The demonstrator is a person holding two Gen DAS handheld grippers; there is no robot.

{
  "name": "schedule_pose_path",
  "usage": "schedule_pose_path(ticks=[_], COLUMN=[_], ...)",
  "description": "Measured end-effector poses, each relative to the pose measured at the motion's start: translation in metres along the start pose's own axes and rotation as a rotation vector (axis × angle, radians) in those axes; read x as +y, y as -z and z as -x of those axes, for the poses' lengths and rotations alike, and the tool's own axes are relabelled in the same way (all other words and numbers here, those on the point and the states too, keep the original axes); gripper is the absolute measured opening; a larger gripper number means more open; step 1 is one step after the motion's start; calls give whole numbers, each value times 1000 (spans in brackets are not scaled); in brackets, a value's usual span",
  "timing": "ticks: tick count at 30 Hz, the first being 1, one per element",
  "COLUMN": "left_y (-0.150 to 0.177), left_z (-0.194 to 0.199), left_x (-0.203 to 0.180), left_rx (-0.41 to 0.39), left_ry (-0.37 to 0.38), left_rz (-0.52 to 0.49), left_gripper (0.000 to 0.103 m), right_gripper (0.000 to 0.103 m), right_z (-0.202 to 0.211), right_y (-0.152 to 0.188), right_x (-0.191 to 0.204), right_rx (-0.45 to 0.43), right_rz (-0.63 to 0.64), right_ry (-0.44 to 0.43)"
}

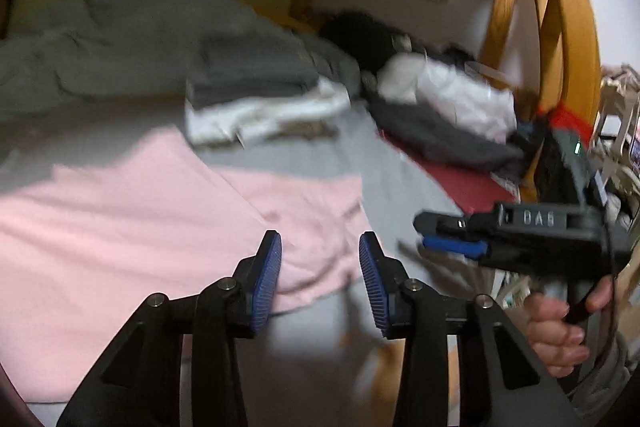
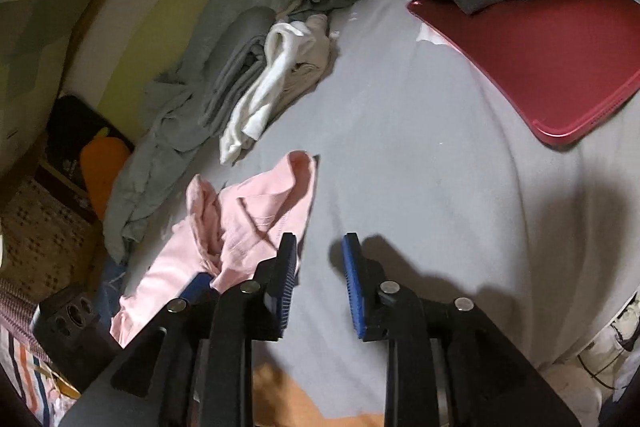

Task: Fold small clothes

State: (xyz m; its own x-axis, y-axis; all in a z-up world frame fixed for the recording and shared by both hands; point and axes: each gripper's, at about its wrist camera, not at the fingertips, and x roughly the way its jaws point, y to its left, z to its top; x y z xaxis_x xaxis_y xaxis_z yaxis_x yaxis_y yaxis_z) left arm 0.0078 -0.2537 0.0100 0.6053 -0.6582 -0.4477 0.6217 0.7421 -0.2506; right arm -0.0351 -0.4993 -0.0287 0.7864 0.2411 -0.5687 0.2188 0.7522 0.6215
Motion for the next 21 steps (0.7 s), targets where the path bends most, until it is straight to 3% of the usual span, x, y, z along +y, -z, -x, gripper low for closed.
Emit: schedule_pose_path(ticks=[2,6,10,12,15,17,20,21], left_y=[-6,-15,-13,-6,7,21,40,44], left_z=[22,60,96,115,140,156,175,184], left_x=[5,19,41,51,67,79,95,103], left_rx=[-54,-127,-147,-148,-145,-139,-137,-146], left_ry=[-62,-191,-273,-311,-338,-353,-492,-509], left_rz=[-3,-17,11,36,85,104,100,124], left_gripper=[38,38,38,38,39,41,41,41], right_gripper=[59,59,59,66,70,71,75,69], right_z=[1,-14,-40,-41,-47,-52,-66,-69], right_y=[4,18,34,34,34,33,29,27], right_x=[9,27,19,17,25,34,52,60], right_rx=[-12,64,195,169,112,79,54,45], right_rz=[33,72,-124,-198,-251,-238,-149,-95], right_ry=[-24,-53,-170,-181,-133,-101,-103,-47])
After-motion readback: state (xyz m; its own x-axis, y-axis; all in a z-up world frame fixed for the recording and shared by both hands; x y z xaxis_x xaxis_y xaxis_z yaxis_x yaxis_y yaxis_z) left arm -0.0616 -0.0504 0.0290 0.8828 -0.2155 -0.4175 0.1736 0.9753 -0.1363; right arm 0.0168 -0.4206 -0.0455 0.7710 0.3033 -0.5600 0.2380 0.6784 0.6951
